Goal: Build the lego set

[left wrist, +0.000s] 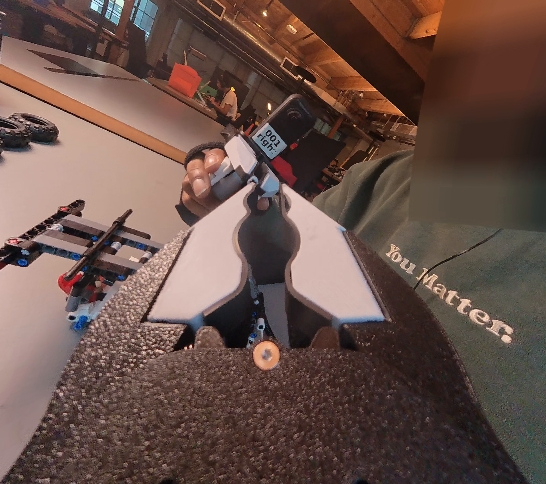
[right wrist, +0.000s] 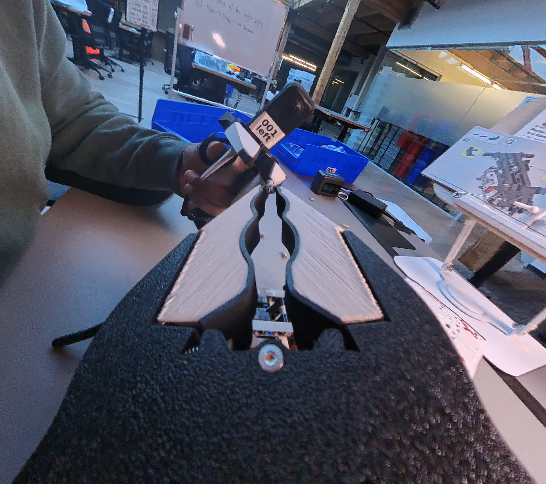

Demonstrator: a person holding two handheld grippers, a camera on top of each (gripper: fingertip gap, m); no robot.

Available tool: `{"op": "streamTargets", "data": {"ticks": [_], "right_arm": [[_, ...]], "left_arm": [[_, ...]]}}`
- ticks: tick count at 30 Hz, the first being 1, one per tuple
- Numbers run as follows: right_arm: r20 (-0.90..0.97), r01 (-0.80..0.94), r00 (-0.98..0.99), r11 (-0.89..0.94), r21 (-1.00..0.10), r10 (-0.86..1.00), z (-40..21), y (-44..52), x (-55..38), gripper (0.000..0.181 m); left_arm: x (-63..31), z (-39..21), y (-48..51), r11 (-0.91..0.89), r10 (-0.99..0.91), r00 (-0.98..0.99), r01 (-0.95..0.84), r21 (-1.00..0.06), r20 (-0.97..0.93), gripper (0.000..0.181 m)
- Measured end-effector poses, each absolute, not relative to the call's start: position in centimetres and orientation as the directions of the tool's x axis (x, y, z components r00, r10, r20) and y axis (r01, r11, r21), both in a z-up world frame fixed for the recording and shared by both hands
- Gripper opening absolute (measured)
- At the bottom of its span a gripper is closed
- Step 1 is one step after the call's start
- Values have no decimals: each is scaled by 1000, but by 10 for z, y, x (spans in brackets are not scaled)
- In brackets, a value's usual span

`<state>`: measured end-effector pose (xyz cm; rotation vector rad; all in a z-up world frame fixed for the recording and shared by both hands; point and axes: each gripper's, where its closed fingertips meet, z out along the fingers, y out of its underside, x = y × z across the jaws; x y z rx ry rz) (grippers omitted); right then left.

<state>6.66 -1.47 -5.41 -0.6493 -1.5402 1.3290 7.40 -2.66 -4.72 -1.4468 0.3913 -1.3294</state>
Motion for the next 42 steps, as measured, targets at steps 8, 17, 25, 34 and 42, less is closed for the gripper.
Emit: {"op": "streamTargets", "data": {"ticks": [8, 17, 25, 34, 42], "right_arm": [[294, -185, -421, 236, -954, 858, -56, -19, 66, 6], [314, -172, -424, 265, -949, 849, -60, -20, 66, 6], [329, -164, -418, 286, -944, 847, -63, -19, 65, 6], [339, -140, -400, 309, -941, 851, -67, -16, 63, 7], [345, -119, -382, 325, -938, 857, -70, -12, 60, 6]], "left_arm": [[74, -54, -21, -402, -770, 328, 418, -815, 548, 14], [75, -58, -20, -429, -757, 322, 413, -804, 569, 6], [74, -60, -19, -457, -744, 297, 429, -779, 599, 6], [72, -63, -16, -443, -736, 327, 428, -788, 592, 5], [69, -66, -12, -434, -721, 363, 427, -793, 590, 5]]}}
